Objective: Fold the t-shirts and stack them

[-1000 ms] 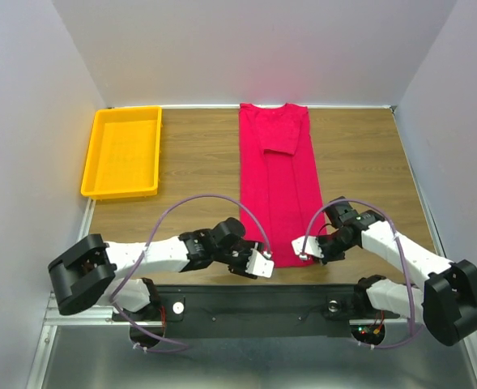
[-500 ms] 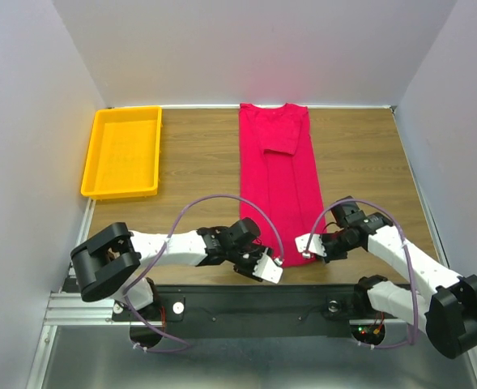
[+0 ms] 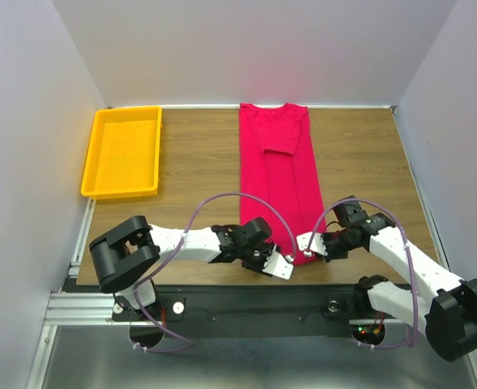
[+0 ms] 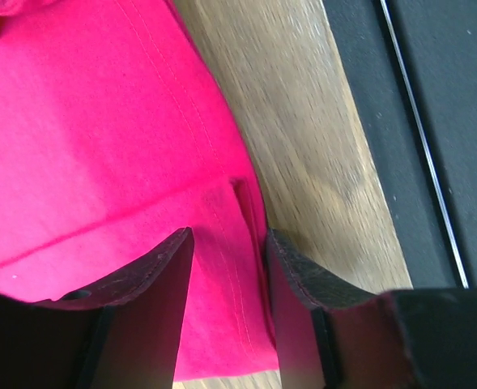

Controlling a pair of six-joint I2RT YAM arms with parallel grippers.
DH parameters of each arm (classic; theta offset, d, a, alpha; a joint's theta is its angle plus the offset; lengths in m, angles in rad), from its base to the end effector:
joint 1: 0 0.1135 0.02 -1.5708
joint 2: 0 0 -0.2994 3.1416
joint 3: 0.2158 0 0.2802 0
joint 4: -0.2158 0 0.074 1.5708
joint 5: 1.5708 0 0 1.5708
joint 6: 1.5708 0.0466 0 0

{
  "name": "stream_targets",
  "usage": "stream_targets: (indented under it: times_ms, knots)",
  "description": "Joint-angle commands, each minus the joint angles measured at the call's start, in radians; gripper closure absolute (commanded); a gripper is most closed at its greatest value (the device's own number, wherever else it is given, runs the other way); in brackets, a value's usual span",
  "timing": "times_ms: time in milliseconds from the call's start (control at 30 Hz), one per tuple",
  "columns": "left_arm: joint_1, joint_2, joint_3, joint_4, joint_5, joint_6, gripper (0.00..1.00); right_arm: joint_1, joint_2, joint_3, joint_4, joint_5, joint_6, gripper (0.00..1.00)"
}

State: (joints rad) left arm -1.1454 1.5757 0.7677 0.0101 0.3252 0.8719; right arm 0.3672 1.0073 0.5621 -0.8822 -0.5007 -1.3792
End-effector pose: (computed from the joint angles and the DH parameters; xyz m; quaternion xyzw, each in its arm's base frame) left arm 0.1253 -0.3126 0.1719 0.8059 0.4356 -0.1993 0.3480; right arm 0.1419 0.0785 0.1914 -0.7563 0.5947 0.1581 0.2221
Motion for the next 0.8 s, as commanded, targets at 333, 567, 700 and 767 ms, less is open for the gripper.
stream_targets:
  times_ms: [333,567,700,767]
  knots:
    - [-0.031,-0.045,-0.024,-0.044,-0.103,-0.063,1.00,-0.033,-0.044,0.016,-0.009,-0.052,0.054,0.99]
    - [-0.016,-0.114,-0.024,-0.033,-0.080,-0.099,1.00,-0.043,-0.076,0.039,-0.009,-0.113,0.152,1.00]
    - [0.022,-0.190,-0.038,-0.016,-0.023,-0.112,1.00,-0.053,-0.102,0.051,-0.008,-0.133,0.196,0.99]
    - [0.052,-0.207,-0.036,-0.016,-0.003,-0.113,1.00,-0.057,-0.101,0.067,-0.003,-0.133,0.213,1.00]
